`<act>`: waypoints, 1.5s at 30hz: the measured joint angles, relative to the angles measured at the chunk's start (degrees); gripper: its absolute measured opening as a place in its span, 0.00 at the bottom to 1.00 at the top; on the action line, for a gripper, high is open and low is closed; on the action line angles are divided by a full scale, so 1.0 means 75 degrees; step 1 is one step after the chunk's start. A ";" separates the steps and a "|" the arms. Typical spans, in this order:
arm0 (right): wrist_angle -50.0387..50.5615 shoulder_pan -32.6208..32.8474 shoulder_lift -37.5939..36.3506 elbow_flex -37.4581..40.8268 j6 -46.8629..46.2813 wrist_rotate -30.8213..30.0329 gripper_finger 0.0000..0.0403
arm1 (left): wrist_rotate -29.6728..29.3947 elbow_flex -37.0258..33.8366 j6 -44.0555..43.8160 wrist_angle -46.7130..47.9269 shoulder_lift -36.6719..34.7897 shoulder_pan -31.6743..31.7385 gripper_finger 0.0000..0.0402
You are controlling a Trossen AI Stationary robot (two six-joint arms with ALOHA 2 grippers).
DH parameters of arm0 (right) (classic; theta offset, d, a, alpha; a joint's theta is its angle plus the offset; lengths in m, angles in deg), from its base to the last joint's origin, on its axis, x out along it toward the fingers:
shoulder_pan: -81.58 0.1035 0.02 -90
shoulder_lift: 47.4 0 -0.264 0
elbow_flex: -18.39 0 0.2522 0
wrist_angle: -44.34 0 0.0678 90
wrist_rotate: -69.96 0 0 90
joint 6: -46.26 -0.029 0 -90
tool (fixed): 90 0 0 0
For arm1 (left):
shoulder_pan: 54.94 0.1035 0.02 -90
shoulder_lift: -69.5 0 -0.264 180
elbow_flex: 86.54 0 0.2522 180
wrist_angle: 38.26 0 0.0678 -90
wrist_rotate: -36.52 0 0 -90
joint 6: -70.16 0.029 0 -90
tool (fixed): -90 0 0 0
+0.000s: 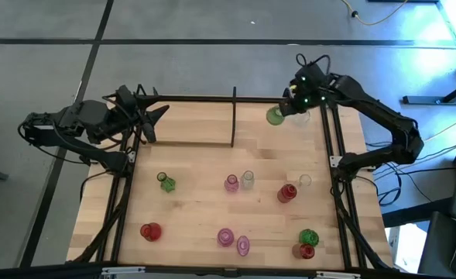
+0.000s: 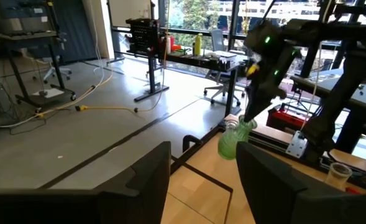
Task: Sort vases onto shelf
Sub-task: Put the top green vase on the shelf
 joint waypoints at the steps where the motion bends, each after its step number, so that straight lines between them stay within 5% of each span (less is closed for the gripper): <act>1: 0.0002 0.0089 0.0036 -0.0229 -0.0004 -0.0002 0.00 | -0.0037 0.0000 0.0002 0.0000 0.0000 0.0003 0.43; 10: -0.0718 0.0810 0.1120 -0.2523 -0.0094 0.0435 0.00 | -0.0064 0.0000 0.0015 0.0000 0.0000 0.0038 0.43; 22: 0.0722 0.1217 0.4914 -0.7350 0.0855 0.1022 0.00 | 0.0000 0.0000 0.0001 -0.0001 -0.0012 0.0259 0.43; 33: 0.0449 0.1101 0.5434 -0.6868 0.0929 0.1386 0.00 | 0.0026 0.0000 -0.0187 0.0006 -0.0009 0.0254 0.43; 45: 0.0354 0.1963 0.5762 -0.6877 0.0786 0.1515 0.00 | 0.0026 0.0000 -0.0189 0.0006 -0.0009 0.0254 0.43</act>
